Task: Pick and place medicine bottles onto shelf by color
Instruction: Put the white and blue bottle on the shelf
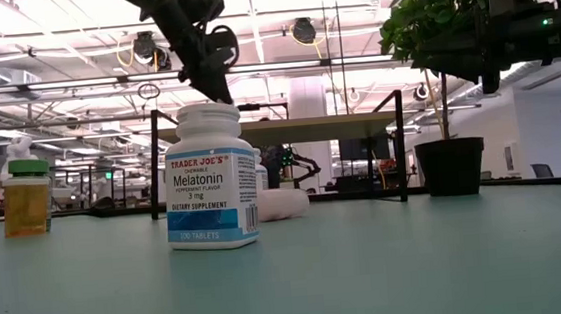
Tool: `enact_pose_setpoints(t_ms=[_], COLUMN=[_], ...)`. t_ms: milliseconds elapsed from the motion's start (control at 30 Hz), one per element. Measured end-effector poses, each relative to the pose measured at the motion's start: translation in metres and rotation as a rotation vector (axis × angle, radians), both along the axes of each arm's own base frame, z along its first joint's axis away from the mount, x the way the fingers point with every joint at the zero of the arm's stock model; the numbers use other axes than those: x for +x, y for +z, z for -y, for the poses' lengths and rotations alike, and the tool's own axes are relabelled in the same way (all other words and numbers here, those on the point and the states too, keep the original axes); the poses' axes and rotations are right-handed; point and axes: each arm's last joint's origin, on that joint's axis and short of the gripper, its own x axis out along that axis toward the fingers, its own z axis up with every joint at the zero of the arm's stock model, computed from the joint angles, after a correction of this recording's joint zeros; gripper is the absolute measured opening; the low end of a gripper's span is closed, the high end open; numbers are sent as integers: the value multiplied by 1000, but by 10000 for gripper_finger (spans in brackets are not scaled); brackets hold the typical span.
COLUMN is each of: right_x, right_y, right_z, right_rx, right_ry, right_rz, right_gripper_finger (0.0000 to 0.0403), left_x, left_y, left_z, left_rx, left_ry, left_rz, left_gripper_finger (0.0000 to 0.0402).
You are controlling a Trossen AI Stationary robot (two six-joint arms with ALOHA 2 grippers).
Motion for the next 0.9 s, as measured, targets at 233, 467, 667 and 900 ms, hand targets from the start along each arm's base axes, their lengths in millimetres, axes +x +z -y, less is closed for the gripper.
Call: enact_pose_setpoints(t_ms=[233, 467, 667, 900], right_x=[0, 0, 0, 0], right_y=[-1, -1, -1, -1], right_z=[0, 0, 0, 0], right_rx=[4, 4, 4, 3], right_ry=[0, 0, 0, -5], right_rz=[-14, -14, -14, -13], right_gripper_finger=[187, 187, 187, 187], left_x=[-4, -18, -35, -40], left_y=[-1, -2, -2, -2], left_z=[-2, -20, -38, -43], left_rx=[-10, -13, -28, -46], left_ry=[-5, 58, 124, 138], left_rz=[-17, -34, -25, -10], left_gripper_finger=[157, 157, 157, 157])
